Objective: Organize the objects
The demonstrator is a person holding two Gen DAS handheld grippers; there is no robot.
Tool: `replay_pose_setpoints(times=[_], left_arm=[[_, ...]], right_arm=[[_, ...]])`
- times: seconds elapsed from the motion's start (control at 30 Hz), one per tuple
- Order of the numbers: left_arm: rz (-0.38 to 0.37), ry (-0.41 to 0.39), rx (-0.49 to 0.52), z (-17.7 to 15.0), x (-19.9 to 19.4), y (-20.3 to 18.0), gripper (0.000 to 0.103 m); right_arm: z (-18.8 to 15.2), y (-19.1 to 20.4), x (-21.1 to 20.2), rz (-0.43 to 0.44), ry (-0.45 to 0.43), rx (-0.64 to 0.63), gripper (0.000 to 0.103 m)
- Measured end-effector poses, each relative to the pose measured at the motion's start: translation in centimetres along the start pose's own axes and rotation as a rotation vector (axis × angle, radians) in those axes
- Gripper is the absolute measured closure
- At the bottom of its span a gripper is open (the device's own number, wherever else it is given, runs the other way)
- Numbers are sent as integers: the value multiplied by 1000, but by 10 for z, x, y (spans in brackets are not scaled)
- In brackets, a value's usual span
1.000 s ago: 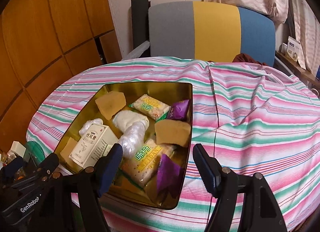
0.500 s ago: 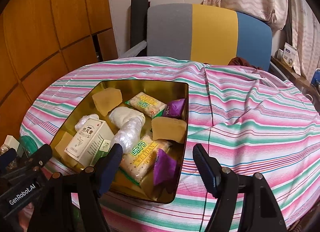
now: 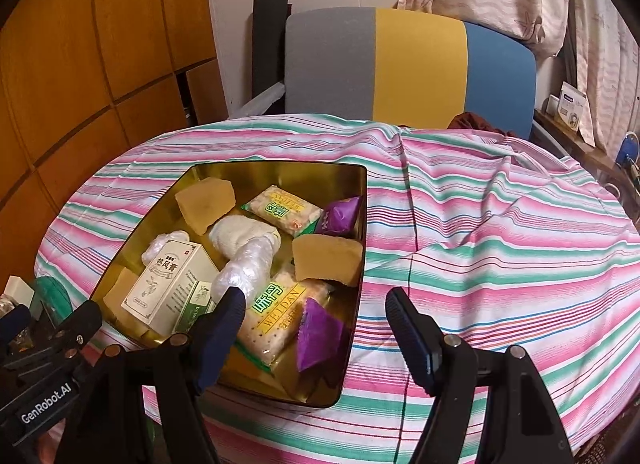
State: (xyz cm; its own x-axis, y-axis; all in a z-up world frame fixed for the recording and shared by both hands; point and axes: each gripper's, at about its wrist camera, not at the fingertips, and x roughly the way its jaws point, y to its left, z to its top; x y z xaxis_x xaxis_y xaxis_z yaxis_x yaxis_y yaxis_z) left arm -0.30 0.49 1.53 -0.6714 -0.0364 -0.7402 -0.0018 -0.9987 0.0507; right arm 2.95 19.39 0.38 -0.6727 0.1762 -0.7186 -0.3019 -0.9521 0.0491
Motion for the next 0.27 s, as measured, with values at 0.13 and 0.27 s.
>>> replay_pose_setpoints(times=[0.13, 0.27], left_arm=[[29, -18, 6, -1, -2, 0, 0], [23, -26, 9, -2, -3, -1, 0]], right_arm=[[0, -4, 2, 10, 8, 17, 29], [-1, -6, 2, 13, 11, 24, 29]])
